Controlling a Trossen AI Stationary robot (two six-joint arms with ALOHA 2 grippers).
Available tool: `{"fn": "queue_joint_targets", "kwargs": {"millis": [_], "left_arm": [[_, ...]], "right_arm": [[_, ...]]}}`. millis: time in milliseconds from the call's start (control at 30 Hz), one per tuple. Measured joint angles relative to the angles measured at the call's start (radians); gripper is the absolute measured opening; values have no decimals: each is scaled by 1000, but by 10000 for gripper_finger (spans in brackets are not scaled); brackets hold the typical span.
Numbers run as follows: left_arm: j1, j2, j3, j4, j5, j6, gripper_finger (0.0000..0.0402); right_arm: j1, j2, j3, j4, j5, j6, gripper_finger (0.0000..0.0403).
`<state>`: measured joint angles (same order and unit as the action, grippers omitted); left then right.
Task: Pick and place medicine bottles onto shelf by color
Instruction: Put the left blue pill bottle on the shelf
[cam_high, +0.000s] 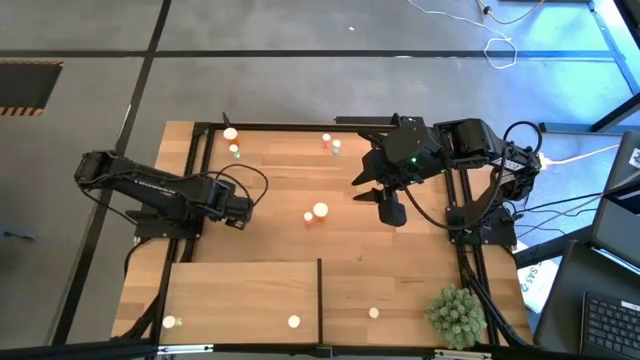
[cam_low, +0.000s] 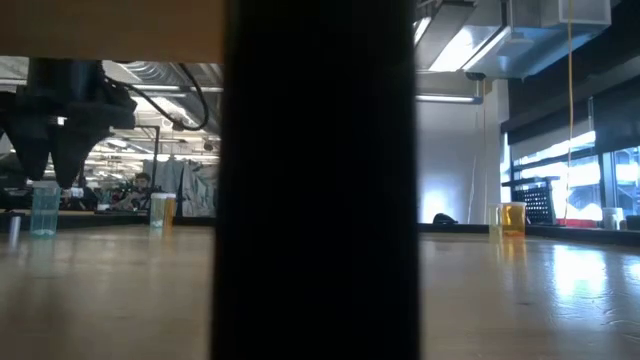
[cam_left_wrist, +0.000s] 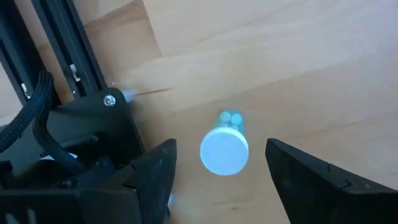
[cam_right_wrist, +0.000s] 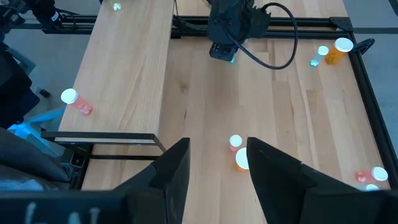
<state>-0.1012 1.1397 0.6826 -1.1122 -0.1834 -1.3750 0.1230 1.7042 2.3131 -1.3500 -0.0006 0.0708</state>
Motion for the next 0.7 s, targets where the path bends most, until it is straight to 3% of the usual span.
{"fn": "queue_joint_targets", "kwargs": {"millis": [200, 700], "left_arm": [[14, 0, -4, 15, -44, 78, 242], [9, 0, -66, 72, -15, 49, 241]], "right_arm": [[0, 0, 0, 0, 0, 0, 160], [0, 0, 0, 1, 0, 0, 160]]}}
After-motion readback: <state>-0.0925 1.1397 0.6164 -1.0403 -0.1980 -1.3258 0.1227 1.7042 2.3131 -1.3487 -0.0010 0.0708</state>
